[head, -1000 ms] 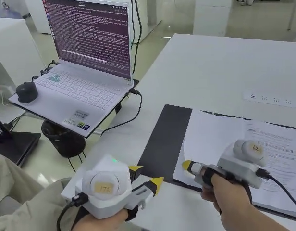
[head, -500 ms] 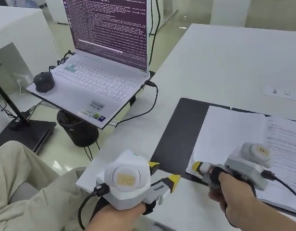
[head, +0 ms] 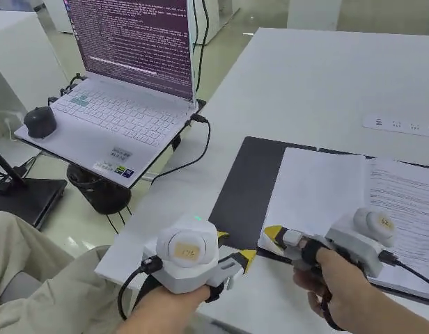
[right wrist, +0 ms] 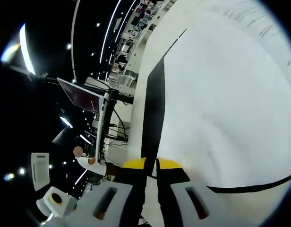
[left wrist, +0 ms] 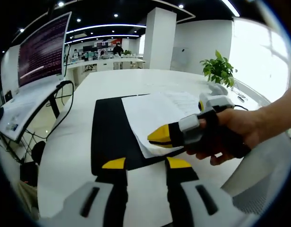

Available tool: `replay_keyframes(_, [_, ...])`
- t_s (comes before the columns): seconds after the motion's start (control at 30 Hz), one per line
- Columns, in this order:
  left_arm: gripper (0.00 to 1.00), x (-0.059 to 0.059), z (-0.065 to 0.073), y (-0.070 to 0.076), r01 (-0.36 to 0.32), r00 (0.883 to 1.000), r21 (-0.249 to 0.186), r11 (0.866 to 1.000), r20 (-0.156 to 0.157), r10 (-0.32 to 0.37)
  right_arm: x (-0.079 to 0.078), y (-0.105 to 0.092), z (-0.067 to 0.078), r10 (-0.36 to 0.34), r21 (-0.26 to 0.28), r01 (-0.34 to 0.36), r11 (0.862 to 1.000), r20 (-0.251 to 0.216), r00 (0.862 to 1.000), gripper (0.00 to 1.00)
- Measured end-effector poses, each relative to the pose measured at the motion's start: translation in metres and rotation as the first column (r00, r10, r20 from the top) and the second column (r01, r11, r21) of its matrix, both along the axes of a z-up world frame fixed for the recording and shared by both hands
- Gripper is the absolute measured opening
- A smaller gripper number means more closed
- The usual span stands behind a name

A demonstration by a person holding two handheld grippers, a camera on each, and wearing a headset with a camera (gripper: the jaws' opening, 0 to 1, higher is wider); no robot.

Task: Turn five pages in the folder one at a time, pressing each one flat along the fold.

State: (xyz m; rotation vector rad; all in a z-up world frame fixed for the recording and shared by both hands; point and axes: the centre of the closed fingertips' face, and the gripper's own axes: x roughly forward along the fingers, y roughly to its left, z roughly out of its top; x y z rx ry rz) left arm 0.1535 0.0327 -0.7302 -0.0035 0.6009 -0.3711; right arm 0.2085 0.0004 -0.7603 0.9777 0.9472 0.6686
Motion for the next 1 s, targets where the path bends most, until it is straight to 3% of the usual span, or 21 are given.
replay_keyframes(0.07, [0.3,0.008,-0.006,-0.012,0.03,1.0,0.012,0.999,-0.007,-0.03,0.006,-0.014,0.005,-0.009,0.001,0.009,1.0,0.022,1.0,0.05])
replay_keyframes(0.2, [0.3,0.026,-0.012,-0.032,0.098,0.995,0.054,0.994,0.017,-0.099,0.022,-0.046,0.012,-0.064,0.024,0.063,0.998,0.032,0.997,0.05])
replay_keyframes(0.27, [0.29,0.036,-0.017,-0.042,0.105,0.994,0.046,0.993,0.011,-0.106,0.029,-0.063,0.014,-0.092,0.026,0.091,0.995,0.042,0.995,0.04])
replay_keyframes(0.37, [0.29,0.048,-0.027,-0.051,0.124,0.992,0.077,0.989,0.004,-0.125,0.037,-0.085,0.012,-0.124,0.013,0.123,0.992,0.039,0.992,0.04])
replay_keyframes(0.43, [0.3,0.054,-0.038,-0.055,0.127,0.992,0.083,0.988,-0.022,-0.126,0.041,-0.098,0.012,-0.143,0.014,0.143,0.99,0.035,0.989,0.04])
replay_keyframes(0.5, [0.29,0.059,-0.046,-0.056,0.127,0.992,0.098,0.987,-0.027,-0.125,0.046,-0.109,0.012,-0.157,0.013,0.157,0.988,0.037,0.987,0.05])
replay_keyframes(0.57, [0.29,0.06,-0.055,-0.053,0.108,0.993,0.105,0.989,-0.063,-0.102,0.05,-0.117,0.012,-0.168,0.009,0.168,0.986,0.034,0.985,0.04])
replay_keyframes(0.63, [0.29,0.059,-0.06,-0.051,0.089,0.994,0.11,0.99,-0.07,-0.082,0.057,-0.125,0.012,-0.182,0.003,0.182,0.983,0.039,0.983,0.03])
replay_keyframes(0.67, [0.28,0.055,-0.065,-0.048,0.074,0.993,0.115,0.991,-0.095,-0.063,0.062,-0.129,0.01,-0.185,0.0,0.185,0.983,0.036,0.982,0.02])
replay_keyframes(0.73, [0.27,0.056,-0.058,-0.048,0.076,0.997,0.117,0.99,-0.037,-0.072,0.07,-0.133,0.009,-0.191,0.001,0.191,0.982,0.034,0.981,0.01])
replay_keyframes(0.83, [0.27,0.057,-0.058,-0.049,0.068,0.998,0.116,0.991,0.003,-0.068,0.081,-0.135,0.007,-0.194,0.0,0.194,0.981,0.031,0.98,0.0])
replay_keyframes(0.9, [0.27,0.056,-0.057,-0.048,0.052,0.998,0.094,0.994,0.013,-0.054,0.088,-0.135,0.004,-0.194,-0.007,0.195,0.981,0.029,0.98,0.0])
replay_keyframes(1.0, [0.28,0.056,-0.057,-0.049,0.065,0.998,0.109,0.992,0.02,-0.068,0.098,-0.137,-0.003,-0.21,-0.018,0.21,0.978,0.013,0.978,0.0])
